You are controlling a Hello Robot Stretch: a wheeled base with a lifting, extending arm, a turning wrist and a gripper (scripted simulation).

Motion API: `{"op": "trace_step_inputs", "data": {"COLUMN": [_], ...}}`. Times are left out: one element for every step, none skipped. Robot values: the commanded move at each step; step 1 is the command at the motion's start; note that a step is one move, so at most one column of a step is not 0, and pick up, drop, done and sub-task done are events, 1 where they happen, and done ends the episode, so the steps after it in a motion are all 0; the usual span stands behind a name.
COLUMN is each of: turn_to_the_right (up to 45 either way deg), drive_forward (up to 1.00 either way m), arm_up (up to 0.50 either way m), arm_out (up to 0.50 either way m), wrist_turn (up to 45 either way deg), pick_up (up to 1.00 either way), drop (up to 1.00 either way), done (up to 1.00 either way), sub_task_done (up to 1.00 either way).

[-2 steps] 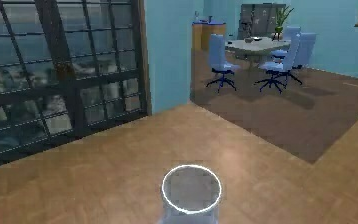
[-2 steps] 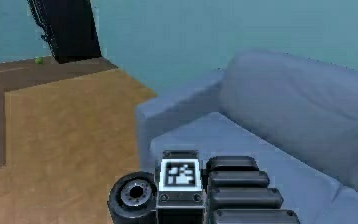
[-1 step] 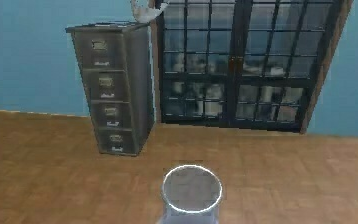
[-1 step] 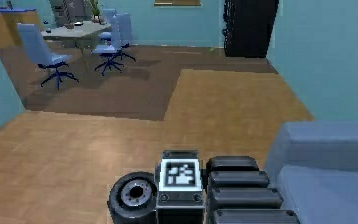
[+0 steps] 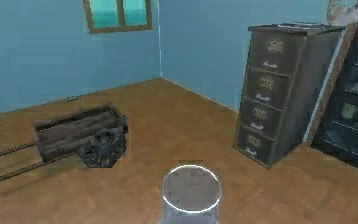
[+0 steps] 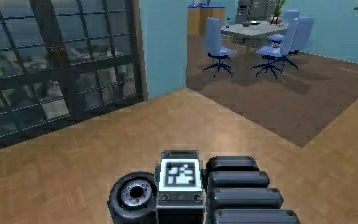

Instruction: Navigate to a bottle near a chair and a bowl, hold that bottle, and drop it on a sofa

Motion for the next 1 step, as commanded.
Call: {"op": "trace_step_inputs", "data": {"turn_to_the_right": [-45.0], "drive_forward": [0.00], "arm_up": [0.00], "arm_out": [0.00], "wrist_turn": [0.0], "pick_up": [0.00], "drop": [0.00], "done": [0.00], "sub_task_done": [0.00]}}
